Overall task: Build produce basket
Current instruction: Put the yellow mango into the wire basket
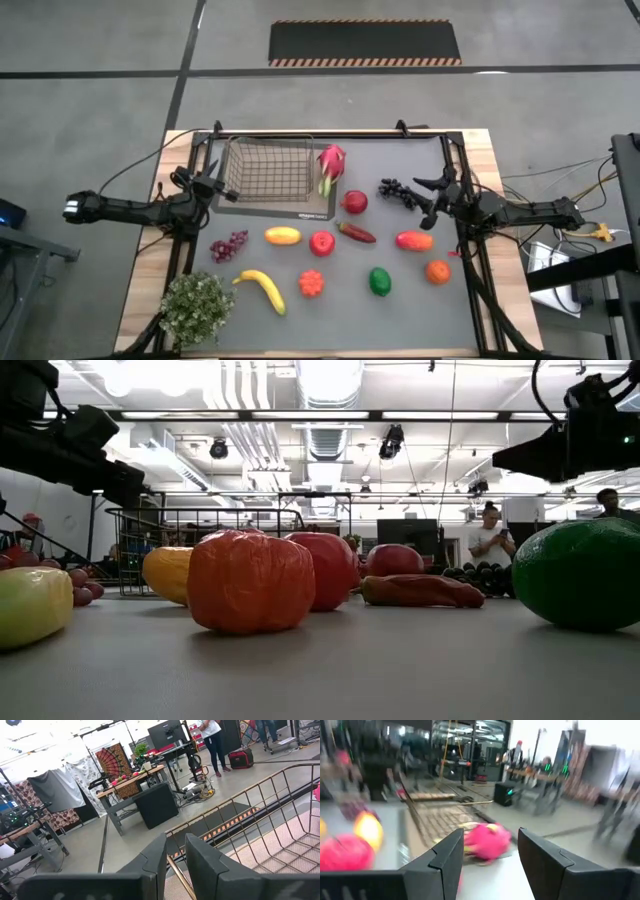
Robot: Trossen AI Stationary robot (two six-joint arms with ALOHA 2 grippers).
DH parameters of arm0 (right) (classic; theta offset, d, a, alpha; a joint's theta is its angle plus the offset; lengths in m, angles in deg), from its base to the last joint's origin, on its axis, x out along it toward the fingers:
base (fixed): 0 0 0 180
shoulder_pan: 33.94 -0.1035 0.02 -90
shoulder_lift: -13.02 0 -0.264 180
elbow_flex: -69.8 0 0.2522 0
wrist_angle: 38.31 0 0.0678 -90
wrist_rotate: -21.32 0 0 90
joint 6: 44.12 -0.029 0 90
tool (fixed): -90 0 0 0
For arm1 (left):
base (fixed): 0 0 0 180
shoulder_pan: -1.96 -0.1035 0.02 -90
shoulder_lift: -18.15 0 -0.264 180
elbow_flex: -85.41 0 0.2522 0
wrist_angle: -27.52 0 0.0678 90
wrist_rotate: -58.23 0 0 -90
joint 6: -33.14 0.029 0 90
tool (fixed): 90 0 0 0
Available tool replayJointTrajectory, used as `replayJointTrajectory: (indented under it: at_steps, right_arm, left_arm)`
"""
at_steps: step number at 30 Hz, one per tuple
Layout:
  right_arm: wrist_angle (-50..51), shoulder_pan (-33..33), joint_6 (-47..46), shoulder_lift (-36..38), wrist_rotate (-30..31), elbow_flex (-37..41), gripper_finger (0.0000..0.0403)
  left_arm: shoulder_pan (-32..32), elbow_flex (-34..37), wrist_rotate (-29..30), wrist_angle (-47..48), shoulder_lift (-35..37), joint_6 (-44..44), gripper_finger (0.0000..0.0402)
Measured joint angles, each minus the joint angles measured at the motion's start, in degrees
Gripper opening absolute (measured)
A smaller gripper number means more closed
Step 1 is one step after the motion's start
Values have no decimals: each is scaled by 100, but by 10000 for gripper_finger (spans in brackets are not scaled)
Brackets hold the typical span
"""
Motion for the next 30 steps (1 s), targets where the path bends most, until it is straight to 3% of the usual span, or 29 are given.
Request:
replayJointTrajectory:
  at_steps: [3, 6, 9, 12, 14, 18, 26, 30]
  right_arm:
    - [-2, 2, 1458, 0, 0, 0, 173]
    - [-6, 0, 2284, 0, -4, 0, 173]
    - [-38, 2, 2123, 0, -13, 0, 173]
    - [-38, 0, 1155, 0, -35, 0, 173]
    - [-47, 1, 152, 0, -60, 0, 173]
    - [-49, 0, -1698, -7, -57, 0, 173]
    - [-611, 0, -960, 0, -21, 0, 173]
    - [-777, 1, -922, 0, -20, 0, 173]
  left_arm:
    - [1, 1, -84, 0, 0, -446, 54]
    - [11, -1, -840, -90, -15, -3008, 54]
    - [13, -1, -1781, -459, 3, -5774, 54]
    - [13, -4, -2118, -573, 1, -7556, 54]
    - [4, -8, -2051, -567, 4, -7697, 54]
    - [4, -9, -1758, -518, -45, -6527, 54]
    - [2, -9, -1638, -1094, -35, -6152, 54]
    - [4, -22, -2293, -1885, -48, -5952, 54]
